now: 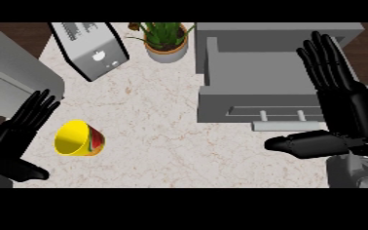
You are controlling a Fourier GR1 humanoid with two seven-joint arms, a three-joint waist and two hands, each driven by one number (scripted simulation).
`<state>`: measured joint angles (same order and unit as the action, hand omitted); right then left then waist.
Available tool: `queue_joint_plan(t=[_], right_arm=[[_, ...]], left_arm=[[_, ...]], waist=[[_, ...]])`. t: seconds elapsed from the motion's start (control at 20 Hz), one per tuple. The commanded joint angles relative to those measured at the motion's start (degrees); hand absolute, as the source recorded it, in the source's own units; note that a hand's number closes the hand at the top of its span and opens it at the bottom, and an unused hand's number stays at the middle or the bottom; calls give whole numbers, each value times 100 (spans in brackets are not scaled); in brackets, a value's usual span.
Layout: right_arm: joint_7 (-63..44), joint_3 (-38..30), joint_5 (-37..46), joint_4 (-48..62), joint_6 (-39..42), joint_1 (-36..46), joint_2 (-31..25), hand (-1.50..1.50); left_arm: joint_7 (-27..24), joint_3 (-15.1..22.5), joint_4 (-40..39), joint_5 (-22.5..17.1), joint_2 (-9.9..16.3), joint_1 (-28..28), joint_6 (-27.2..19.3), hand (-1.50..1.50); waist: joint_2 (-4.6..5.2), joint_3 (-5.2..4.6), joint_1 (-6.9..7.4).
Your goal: Pick up the cup, place it into the drawer and close the drawer
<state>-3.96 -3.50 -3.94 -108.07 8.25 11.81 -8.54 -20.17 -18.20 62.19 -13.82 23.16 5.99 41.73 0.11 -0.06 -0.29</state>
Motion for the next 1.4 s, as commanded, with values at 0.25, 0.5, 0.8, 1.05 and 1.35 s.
queue_joint_plan(t=[0.25,0.5,0.8,1.05,1.35], right_arm=[[-161,7,-62,-85,90,120,-13,-150],[-273,-299,-314,-44,167,294,-192,-150],[-536,-392,-511,-8,265,496,-330,-150],[-201,-238,-237,202,198,406,-189,-150],[-202,-399,-385,194,240,377,-245,-150]], left_arm=[[-1763,209,-2415,1194,259,871,-65,-150],[-2734,392,-3487,1669,336,1216,-398,-150],[-3476,602,-4038,1916,213,1240,-659,-150],[-3697,602,-4307,1871,254,1463,-558,-150],[-4109,747,-4564,2008,-54,1377,-859,-150]], waist=[[-1,0,-9],[18,-9,-63],[42,-25,-121],[56,-26,-116],[68,-30,-129]])
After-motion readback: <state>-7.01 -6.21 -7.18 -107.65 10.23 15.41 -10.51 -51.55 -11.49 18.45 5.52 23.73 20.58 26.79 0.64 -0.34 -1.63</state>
